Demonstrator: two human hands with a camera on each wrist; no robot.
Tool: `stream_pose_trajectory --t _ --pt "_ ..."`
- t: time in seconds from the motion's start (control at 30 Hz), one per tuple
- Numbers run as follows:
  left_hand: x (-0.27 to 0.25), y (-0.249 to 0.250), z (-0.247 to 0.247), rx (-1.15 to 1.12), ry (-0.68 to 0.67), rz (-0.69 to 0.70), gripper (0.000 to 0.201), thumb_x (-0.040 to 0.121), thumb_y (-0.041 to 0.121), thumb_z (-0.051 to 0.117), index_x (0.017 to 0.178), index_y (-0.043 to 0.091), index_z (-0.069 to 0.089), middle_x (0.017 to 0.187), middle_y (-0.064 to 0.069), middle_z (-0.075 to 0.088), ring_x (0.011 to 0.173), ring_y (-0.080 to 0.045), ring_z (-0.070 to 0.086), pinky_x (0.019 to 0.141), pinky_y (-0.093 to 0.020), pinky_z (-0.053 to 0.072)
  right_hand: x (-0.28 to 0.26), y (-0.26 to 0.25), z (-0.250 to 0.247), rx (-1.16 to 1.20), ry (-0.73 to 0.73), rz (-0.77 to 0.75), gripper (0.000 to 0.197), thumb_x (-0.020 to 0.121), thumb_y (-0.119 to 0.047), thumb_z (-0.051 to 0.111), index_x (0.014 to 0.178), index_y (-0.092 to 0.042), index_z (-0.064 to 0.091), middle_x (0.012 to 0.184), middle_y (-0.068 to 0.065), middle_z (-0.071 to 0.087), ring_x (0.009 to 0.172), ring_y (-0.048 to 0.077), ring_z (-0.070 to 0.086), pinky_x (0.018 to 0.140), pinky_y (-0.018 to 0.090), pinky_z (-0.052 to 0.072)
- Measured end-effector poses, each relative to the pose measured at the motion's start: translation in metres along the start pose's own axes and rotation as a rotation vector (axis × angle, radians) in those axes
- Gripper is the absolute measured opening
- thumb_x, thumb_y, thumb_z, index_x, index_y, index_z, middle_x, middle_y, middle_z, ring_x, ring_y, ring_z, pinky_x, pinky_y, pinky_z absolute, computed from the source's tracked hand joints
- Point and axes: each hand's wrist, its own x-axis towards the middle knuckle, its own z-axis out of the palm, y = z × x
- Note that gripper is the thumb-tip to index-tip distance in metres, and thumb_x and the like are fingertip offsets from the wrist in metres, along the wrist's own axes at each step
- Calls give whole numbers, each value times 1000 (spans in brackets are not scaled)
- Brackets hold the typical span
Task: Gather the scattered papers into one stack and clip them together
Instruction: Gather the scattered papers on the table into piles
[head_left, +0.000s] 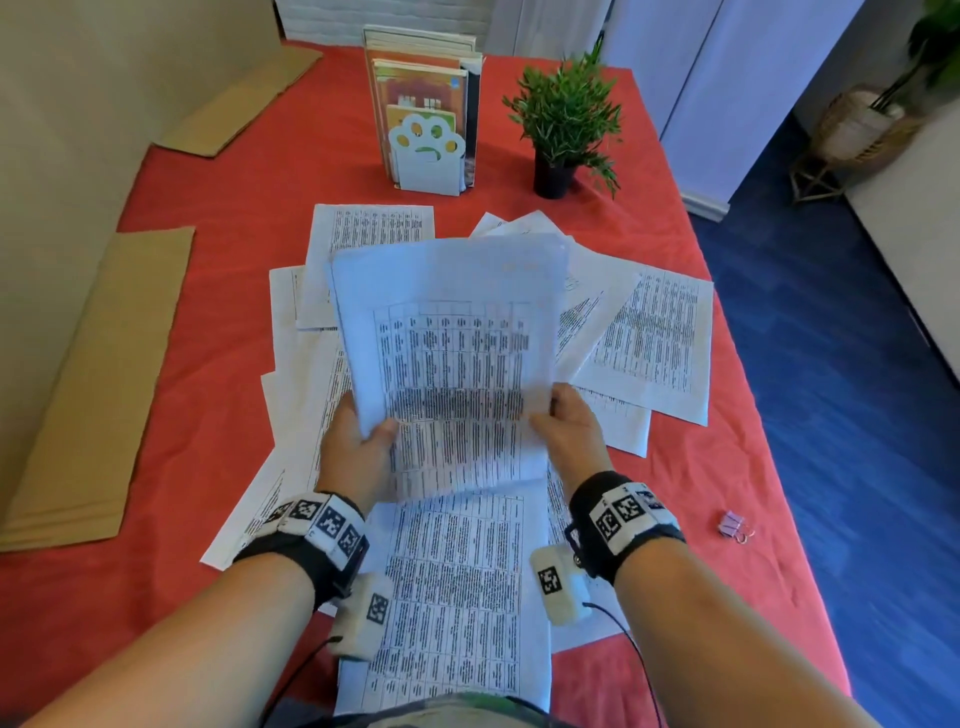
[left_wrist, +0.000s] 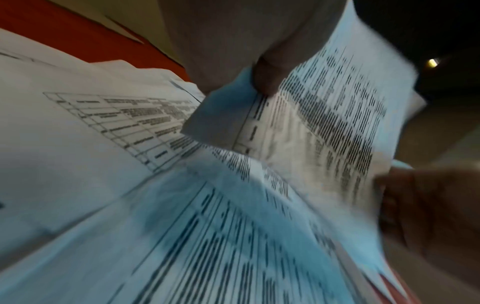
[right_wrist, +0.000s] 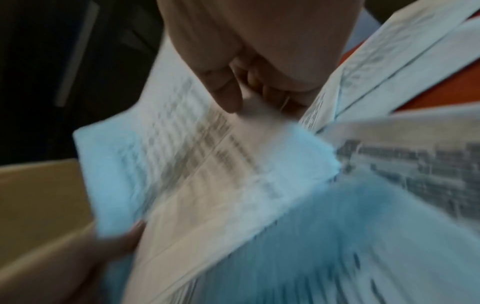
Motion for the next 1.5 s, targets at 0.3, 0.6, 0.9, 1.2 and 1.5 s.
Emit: stream_pose_trajectory --t 0.3,0.6,0.9,1.2,1.5 --pt "10 -34 -33 191 25 -223 19 93 16 57 108 21 49 101 -1 62 95 -27 61 88 -40 49 65 6 -126 -522 630 272 66 86 -12 55 147 -28 33 146 18 31 125 41 45 109 44 37" --pt "13 -44 -52 132 27 -315 31 93 17 58 122 21 49 107 -3 62 98 -25 60 81 -38 48 106 -17 -123 -587 571 533 83 84 -21 58 148 -44 11 148 17 23 130 45 36 107 57 33" --pt "16 -35 -52 36 82 -255 35 92 7 58 125 15 49 100 1 60 86 -14 57 64 -21 41 112 -15 -84 -818 420 389 83 81 -14 53 148 -45 15 135 16 37 125 40 36 108 52 32" --pt "19 -41 -56 1 70 -270 36 91 9 60 124 19 49 112 -6 62 102 -27 60 77 -34 48 103 -5 -54 -838 446 403 77 80 -13 53 146 -38 23 144 11 25 123 41 36 103 51 35" --pt "16 -43 -63 -40 53 -276 37 91 7 59 124 23 51 111 0 64 101 -23 62 90 -44 49 111 -14 -55 -759 486 542 81 78 -17 55 147 -34 16 132 15 27 113 45 46 98 50 42"
